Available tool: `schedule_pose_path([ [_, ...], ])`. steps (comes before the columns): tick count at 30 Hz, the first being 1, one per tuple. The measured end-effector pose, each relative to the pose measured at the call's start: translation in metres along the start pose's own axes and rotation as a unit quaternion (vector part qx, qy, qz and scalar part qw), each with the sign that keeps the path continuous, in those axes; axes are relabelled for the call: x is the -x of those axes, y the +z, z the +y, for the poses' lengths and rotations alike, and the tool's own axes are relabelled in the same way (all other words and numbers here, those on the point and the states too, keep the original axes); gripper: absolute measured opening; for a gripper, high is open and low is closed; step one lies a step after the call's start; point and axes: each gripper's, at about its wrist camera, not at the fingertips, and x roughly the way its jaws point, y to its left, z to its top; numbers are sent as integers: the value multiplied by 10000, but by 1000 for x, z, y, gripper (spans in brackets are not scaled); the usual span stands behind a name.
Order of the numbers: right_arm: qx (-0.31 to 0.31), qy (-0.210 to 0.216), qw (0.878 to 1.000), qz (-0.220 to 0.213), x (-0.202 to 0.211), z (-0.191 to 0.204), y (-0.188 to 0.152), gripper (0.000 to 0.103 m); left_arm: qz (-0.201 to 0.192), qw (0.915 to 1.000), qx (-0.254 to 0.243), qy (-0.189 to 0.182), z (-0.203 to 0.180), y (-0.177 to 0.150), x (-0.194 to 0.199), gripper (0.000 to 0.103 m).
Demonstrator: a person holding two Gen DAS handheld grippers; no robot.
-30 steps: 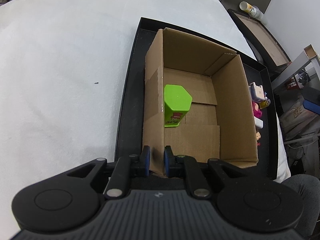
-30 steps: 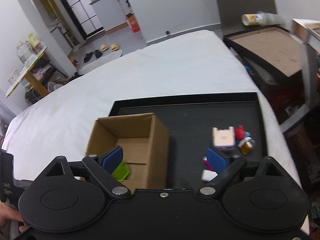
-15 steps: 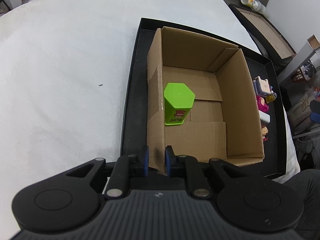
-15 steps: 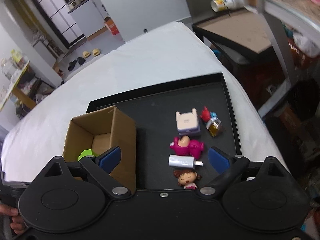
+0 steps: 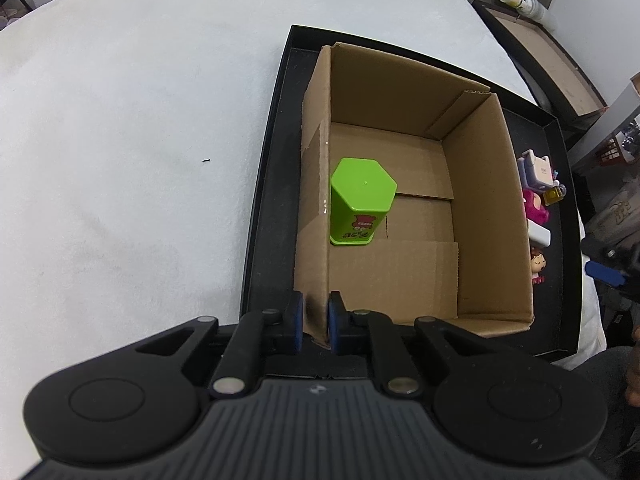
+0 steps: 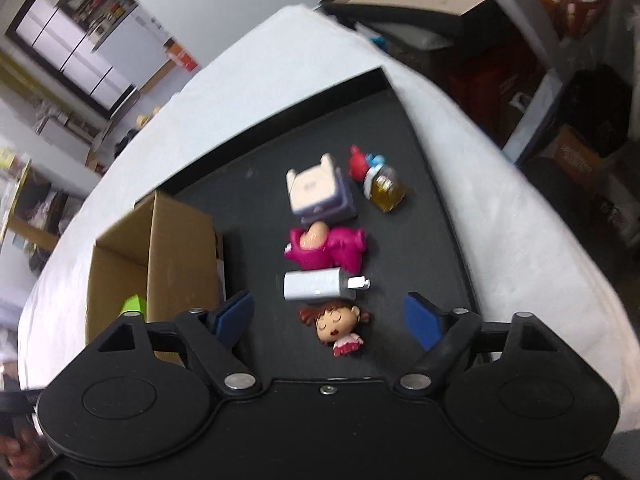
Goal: Organize rigid objects
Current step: 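Move the right gripper to the doll figurine and grasp it, then carry the doll over the box and open the right gripper inside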
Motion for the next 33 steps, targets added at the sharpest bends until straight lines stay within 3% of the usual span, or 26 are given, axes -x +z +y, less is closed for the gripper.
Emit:
schedule_pose_path([
  [19, 1464, -534, 9877, 90, -42, 29, -30, 63, 207, 9987, 150, 432, -15, 9, -4, 11],
  [25, 1814, -739, 9805, 175, -54, 39, -38, 47, 285, 9979, 140, 559, -18, 9, -6, 11],
  [27, 1830, -728, 9802, 218, -55, 39, -38, 37, 302, 9978, 130, 581, -18, 10, -7, 11],
  [33, 1826, -639, 9808, 226, -43, 42, -38, 36, 295, 9978, 147, 567, -18, 11, -8, 11],
])
